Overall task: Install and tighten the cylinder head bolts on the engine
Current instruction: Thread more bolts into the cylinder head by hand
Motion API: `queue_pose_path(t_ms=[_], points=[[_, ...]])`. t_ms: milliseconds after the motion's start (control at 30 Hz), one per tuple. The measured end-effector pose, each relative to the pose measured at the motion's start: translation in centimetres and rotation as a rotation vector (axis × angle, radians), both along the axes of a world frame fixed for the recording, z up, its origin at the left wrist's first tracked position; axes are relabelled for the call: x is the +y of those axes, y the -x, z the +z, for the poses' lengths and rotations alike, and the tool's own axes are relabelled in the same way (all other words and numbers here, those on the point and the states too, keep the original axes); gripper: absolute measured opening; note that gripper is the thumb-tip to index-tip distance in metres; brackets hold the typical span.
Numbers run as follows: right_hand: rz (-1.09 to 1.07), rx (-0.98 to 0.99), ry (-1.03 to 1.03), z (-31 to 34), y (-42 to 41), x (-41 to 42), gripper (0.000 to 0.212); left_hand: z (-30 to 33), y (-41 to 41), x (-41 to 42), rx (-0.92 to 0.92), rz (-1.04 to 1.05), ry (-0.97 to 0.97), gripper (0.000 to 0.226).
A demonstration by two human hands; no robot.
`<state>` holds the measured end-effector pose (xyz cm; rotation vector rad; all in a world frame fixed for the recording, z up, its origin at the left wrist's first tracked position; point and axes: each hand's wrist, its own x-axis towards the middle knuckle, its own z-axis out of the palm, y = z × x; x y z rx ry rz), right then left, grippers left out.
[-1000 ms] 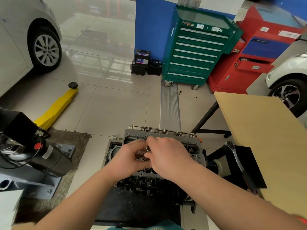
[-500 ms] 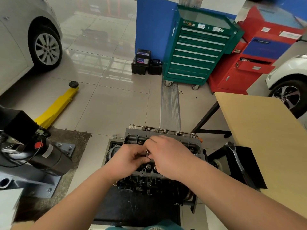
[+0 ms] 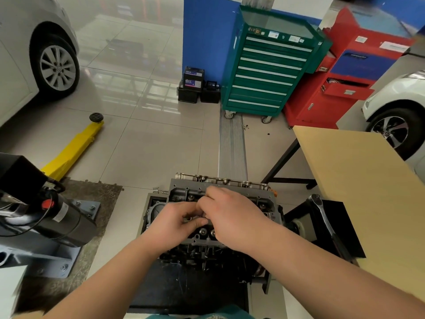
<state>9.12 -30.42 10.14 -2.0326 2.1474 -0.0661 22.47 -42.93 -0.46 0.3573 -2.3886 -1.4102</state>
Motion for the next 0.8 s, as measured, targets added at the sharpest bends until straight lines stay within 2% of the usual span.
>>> queue_pose_path(t_ms=[100,200,233,267,367,400,500,567,667,733,800], points=[[-0.111,0.014,0.076,-0.3,-0.9,-0.6,0.02,0.3,0.5,0.7,0.014,0.082,-0.005,0.02],[-0.214,0.111,0.105,-0.9,-1.7,-0.9,0.029,-0.7,0.8,1.7,-0.004,0.179,0.126,0.058],[-0.218,0.123,0.112,-1.0,-1.7,-0.8,0.03,-0.8,0.8,1.8,-0.017,0.168,0.138,0.061],[-0.198,0.102,0.111,-0.8,-1.4,-0.7,0.028,-0.8,0.6,1.8,-0.03,0.15,0.144,0.056],[-0.024,-0.021,0.031,-0.2,-0.4,-0.4,0.031,-0.6,0.4,0.4,-0.042,0.06,0.096,0.013],[0.021,-0.017,0.0,-0.1,-0.1,-0.4,0.03,-0.3,0.4,-0.2,-0.051,0.018,0.068,0.007],[-0.034,0.018,0.021,-0.3,-0.1,-0.5,0.018,0.3,0.7,-1.2,-0.083,-0.125,0.008,0.012],[-0.144,0.112,0.047,-0.5,-0.2,-0.5,0.037,0.3,0.5,-1.0,-0.075,-0.147,-0.052,0.004],[-0.235,0.236,0.059,-0.7,-0.3,-0.2,0.056,-0.5,0.0,0.1,-0.049,0.011,-0.032,0.021],[-0.202,0.173,0.076,-0.6,-0.5,-0.1,0.054,-1.0,-0.2,0.6,-0.019,0.093,0.043,0.018],[-0.086,0.053,0.052,-0.2,-0.7,0.0,0.042,-1.2,0.0,1.0,-0.007,0.099,0.099,0.019]])
